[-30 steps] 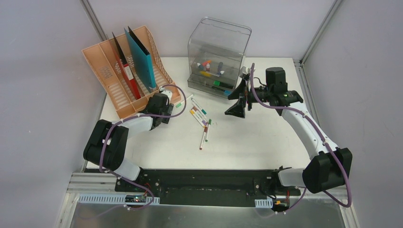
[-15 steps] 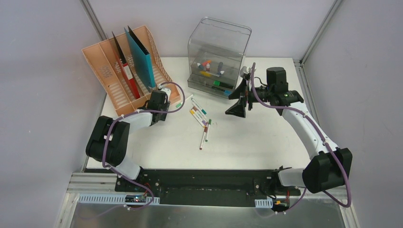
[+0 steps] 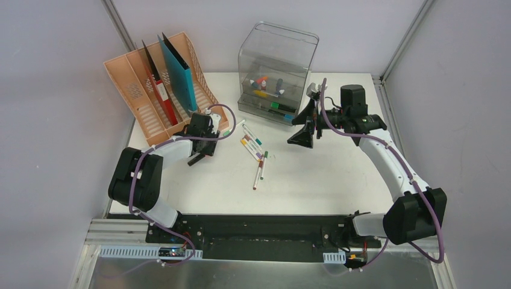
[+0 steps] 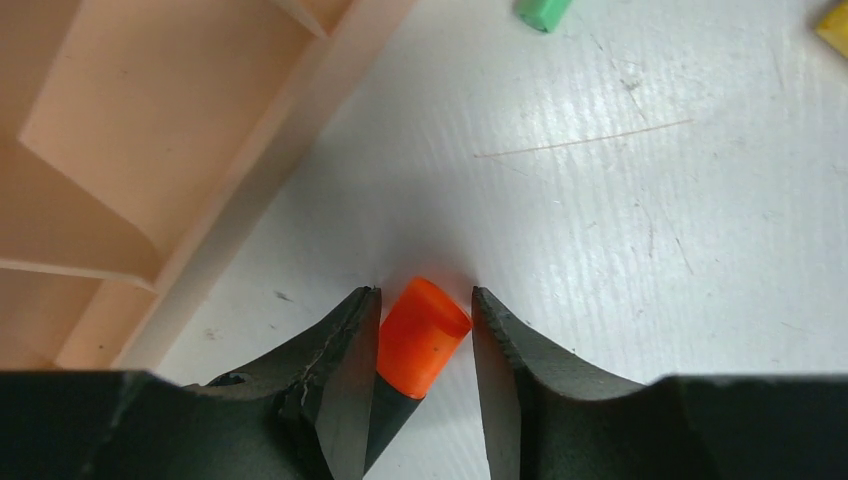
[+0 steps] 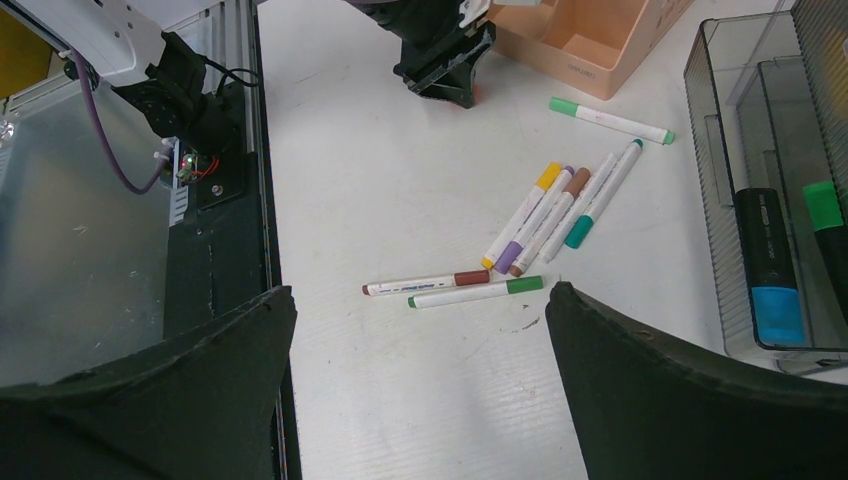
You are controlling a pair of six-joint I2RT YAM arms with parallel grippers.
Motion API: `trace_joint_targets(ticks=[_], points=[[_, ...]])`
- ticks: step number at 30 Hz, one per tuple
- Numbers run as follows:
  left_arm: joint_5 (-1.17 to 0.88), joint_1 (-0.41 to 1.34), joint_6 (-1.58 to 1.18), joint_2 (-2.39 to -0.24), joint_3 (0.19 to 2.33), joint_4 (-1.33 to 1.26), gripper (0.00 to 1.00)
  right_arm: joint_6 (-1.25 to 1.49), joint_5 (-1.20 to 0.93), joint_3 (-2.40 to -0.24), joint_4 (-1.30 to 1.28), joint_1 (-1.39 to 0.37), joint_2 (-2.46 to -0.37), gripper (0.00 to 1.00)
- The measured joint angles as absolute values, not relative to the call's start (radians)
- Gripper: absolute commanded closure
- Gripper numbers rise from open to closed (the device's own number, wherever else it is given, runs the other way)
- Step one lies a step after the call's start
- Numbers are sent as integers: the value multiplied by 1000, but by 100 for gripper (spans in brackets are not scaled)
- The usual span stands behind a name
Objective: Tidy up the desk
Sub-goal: Pick up the stationery from the center of the board.
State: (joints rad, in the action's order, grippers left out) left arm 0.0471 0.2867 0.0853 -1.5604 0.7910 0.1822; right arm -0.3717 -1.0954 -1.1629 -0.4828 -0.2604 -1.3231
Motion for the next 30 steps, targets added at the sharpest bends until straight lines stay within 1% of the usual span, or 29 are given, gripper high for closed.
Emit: trace_joint_targets(ticks=[3,6,9,10,13,17,22,25,28,30], points=[[19,287,66,-1560,805,224,57,-372,-1098,-1163,-483,-257,-1323,0],[-8,287,52,-1561,820,271,46,-372,-1100,-1163,-483,-252,-1323,0],[-18,287,49,-1563,830,301,41,-371,-1102,-1163,-483,-246,-1323,0],[-21,287,49,-1563,830,308,41,-371,-1104,-1163,-483,-243,-1323,0],[-26,287,49,-1563,830,316,46,-370,-1107,-1163,-483,-234,-1323,0],[-24,287,52,-1563,832,323,59,-369,-1108,-1163,-483,-231,-1323,0],[4,296,41,-1564,836,334,61,-368,-1108,-1163,-483,-230,-1324,0],[27,302,30,-1570,844,344,71,-368,-1109,-1163,-483,-227,-1324,0],[50,302,13,-1587,864,356,75,-368,-1108,-1163,-483,-224,-1324,0],[75,302,-5,-1602,882,363,74,-368,-1108,-1163,-483,-224,-1324,0]])
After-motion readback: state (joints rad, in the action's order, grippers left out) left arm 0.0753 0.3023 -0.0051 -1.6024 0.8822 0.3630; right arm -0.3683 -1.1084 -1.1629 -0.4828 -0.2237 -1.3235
